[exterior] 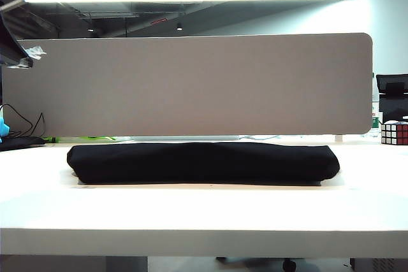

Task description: Fold the bottom side of the T-shirt horizontally towards the center, about one-third of the way, then fold the sleeve back towards the center, creating a straight line along the edge of the T-shirt, and finally fold the bottom of the T-shirt up towards the top, creating a neat rectangle.

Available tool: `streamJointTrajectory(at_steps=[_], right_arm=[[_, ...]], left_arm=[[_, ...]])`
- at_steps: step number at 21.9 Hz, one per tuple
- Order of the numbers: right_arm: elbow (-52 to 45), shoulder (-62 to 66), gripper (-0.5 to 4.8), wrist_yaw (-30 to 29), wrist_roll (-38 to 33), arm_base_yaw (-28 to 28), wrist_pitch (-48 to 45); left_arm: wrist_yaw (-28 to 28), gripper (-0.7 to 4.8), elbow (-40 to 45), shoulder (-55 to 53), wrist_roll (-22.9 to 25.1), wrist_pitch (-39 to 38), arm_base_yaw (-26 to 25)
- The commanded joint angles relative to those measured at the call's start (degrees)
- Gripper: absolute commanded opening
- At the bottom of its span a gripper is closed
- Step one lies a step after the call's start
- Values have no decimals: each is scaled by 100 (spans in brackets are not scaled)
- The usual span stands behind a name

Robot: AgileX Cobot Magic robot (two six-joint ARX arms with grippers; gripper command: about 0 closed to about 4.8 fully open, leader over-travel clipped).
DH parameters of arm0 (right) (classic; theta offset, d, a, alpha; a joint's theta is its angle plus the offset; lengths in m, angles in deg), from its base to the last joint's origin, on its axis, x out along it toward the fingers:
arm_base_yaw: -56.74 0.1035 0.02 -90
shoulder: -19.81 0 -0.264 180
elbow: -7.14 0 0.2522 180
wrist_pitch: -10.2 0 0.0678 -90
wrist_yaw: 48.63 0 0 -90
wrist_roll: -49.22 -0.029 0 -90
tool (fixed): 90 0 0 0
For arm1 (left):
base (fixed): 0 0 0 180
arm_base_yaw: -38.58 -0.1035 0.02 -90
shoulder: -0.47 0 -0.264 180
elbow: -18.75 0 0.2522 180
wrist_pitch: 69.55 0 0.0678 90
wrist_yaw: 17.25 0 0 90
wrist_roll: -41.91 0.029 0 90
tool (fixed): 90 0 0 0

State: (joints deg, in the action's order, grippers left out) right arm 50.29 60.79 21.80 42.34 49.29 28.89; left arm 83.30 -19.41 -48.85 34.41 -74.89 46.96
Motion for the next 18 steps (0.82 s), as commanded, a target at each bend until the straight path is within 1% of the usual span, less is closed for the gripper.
streamJointTrajectory(at_steps=[1,2,4,5,7,8,11,13,16,18], right_arm=[[-634,-415,-4,706,232,382,-686],[-929,-621,-4,820,243,496,-938],[-1298,-935,-4,833,240,560,-1108],[-1392,-1043,-4,833,236,557,-1123],[-1502,-1331,-4,787,85,557,-1119],[-1526,-1532,-4,800,90,562,-1119],[-1679,-2186,-4,809,133,560,-1091],[-1808,-2660,-4,809,120,560,-1043],[-1899,-3150,-4,811,109,560,-811],[-1958,-3445,-4,811,109,560,-649]], left_arm=[[-511,-6,603,164,20,1429,564],[-741,-6,916,278,22,1961,787],[-802,-6,1276,439,7,2382,870],[-793,-6,1353,461,-4,2439,870],[-767,-6,1552,597,-7,2457,870],[-577,-6,1668,750,-4,2450,870],[-321,-6,1934,1217,11,2415,863],[-111,-6,2006,1552,48,2238,863],[-138,-6,2031,1873,271,1961,863],[-153,-6,2033,2050,302,1753,863]])
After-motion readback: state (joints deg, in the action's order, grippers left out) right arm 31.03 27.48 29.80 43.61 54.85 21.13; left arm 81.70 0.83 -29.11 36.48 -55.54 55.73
